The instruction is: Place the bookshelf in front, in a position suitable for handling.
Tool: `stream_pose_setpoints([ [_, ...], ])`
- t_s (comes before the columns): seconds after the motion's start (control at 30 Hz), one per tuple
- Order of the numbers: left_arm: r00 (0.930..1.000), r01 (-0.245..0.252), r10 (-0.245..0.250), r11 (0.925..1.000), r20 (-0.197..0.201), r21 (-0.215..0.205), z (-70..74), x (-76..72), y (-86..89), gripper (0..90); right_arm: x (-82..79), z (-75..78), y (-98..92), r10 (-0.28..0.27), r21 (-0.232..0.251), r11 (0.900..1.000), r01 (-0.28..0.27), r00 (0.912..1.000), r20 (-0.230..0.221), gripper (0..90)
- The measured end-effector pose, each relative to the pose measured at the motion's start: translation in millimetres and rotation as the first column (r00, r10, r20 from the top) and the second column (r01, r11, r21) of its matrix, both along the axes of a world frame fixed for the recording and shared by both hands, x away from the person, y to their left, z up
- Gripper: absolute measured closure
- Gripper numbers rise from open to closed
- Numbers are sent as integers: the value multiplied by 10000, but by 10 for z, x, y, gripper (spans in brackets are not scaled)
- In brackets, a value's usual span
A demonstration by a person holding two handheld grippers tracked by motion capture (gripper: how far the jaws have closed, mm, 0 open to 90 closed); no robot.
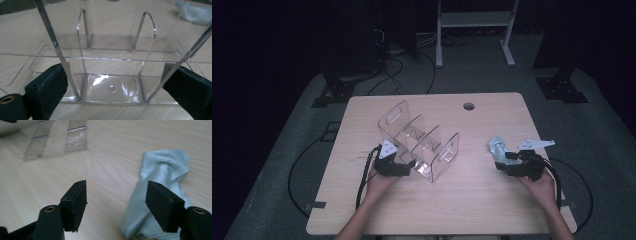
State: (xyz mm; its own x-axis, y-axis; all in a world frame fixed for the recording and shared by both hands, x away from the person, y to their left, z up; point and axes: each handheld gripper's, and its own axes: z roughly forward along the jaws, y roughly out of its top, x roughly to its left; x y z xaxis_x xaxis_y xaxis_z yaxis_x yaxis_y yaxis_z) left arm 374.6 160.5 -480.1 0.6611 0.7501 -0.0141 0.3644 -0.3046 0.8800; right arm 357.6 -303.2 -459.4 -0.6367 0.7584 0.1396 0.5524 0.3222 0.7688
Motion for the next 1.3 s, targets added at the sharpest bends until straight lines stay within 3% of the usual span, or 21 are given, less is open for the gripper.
stream_pose_setpoints([
  [0.3,10000,-41,41,10000,-30,-51,1,-2,-7,77,389,-95,-61,-1165,217,9929,1168,9931,-103,539],
  [0.5,10000,43,-43,10000,-37,24,8,-20,-27,80,470,-278,36,-1228,-627,9908,1196,9912,-490,665],
  [0.57,10000,52,-51,10000,-28,80,14,-32,-34,80,452,-300,29,-1287,-561,9904,1264,9909,-402,678],
  [0.67,9999,100,-98,9997,-106,217,31,-69,-46,81,393,-310,6,-1232,-298,9921,1215,9902,-662,656],
  [0.83,9998,209,-208,9995,-37,251,30,-137,-49,82,250,-299,-23,-1085,-318,9938,1061,9904,-857,664],
  [0.93,9994,349,-347,9990,-63,292,38,-219,-52,82,80,-307,-23,-935,-565,9943,904,9941,-547,674],
  [1.03,9990,444,-441,9983,-90,380,46,-259,-54,82,5,-308,-19,-1005,-496,9940,976,9932,-592,679],
  [1.1,9983,586,-584,9977,-86,336,45,-293,-67,82,-74,-313,1,-1085,-667,9921,1059,9934,-366,695],
  [1.2,9980,636,-633,9973,-77,367,47,-295,-77,82,-76,-307,27,-1207,-901,9889,1179,9923,-264,733],
  [1.3,9981,613,-611,9975,-78,348,46,-296,-78,81,-71,-293,29,-1493,-799,9862,1451,9875,-495,776],
])
